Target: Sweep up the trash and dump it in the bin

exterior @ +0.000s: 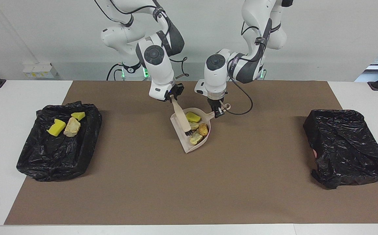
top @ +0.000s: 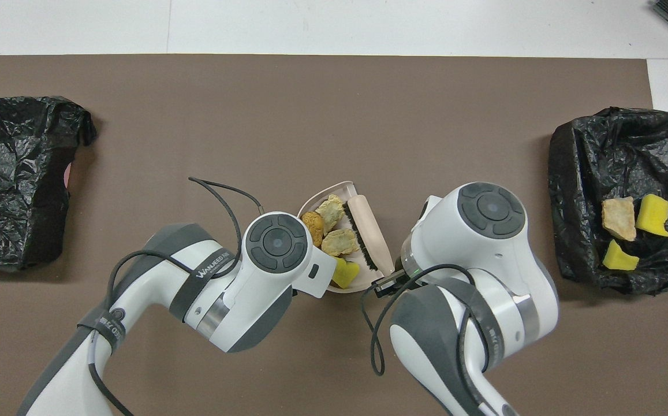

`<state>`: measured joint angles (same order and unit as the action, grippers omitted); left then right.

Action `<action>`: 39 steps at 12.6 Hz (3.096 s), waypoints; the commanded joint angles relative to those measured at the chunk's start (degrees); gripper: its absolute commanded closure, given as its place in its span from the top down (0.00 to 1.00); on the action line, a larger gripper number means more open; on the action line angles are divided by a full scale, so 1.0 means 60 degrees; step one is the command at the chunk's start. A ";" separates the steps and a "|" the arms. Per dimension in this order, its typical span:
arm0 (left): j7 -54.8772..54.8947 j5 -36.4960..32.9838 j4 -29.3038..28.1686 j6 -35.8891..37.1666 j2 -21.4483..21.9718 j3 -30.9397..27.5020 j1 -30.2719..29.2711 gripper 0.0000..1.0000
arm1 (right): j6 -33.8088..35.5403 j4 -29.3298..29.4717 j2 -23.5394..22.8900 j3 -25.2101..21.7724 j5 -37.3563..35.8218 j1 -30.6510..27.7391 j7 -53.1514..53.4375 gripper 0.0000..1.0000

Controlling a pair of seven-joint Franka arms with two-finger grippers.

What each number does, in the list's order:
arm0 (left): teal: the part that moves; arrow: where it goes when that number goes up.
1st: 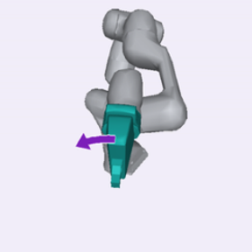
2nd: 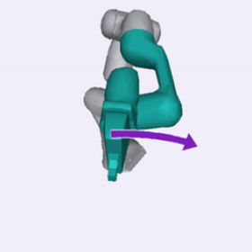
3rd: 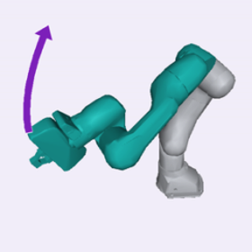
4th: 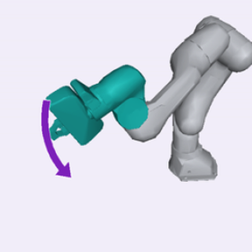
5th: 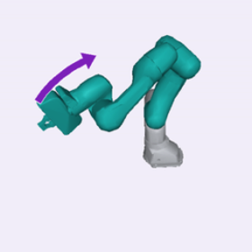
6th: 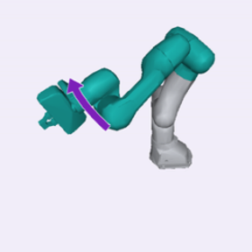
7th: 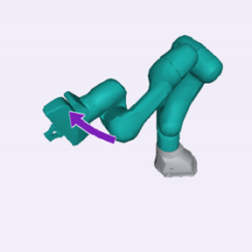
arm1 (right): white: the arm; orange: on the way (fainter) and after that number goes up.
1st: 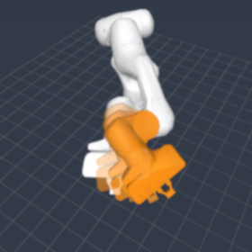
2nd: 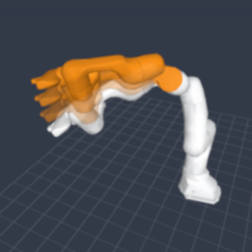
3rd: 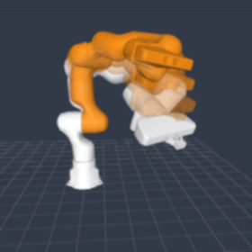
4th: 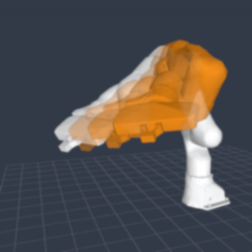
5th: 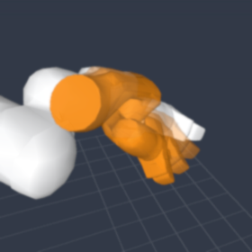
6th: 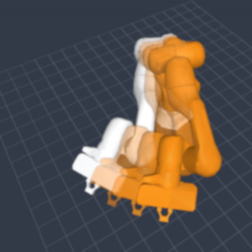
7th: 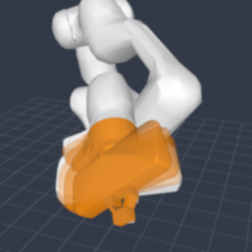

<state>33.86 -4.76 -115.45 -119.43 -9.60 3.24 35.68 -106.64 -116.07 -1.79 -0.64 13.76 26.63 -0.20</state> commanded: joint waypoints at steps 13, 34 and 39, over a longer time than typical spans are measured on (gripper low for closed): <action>0.4445 -0.0100 -0.0051 0.0582 0.1656 -0.0101 -0.2310 0.00 | 0.0549 -0.1280 0.1807 0.0195 -0.1122 0.1564 0.3940 0.00; 1.1482 -0.3405 0.5340 0.0512 -0.1475 -0.0101 -0.9931 0.00 | -0.2169 -0.1108 -0.0025 0.0107 -0.1562 0.2772 0.6746 1.00; 1.1190 -0.6278 0.5296 0.0510 -0.1462 -0.0101 -0.9390 0.00 | 0.0864 0.1161 0.0108 0.0019 -0.1634 0.1512 0.4609 1.00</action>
<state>102.16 -38.13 -85.29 -116.64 -17.98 3.15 -22.26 -106.58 -113.57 -1.03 -0.65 5.04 38.31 31.97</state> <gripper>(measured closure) 0.678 0.000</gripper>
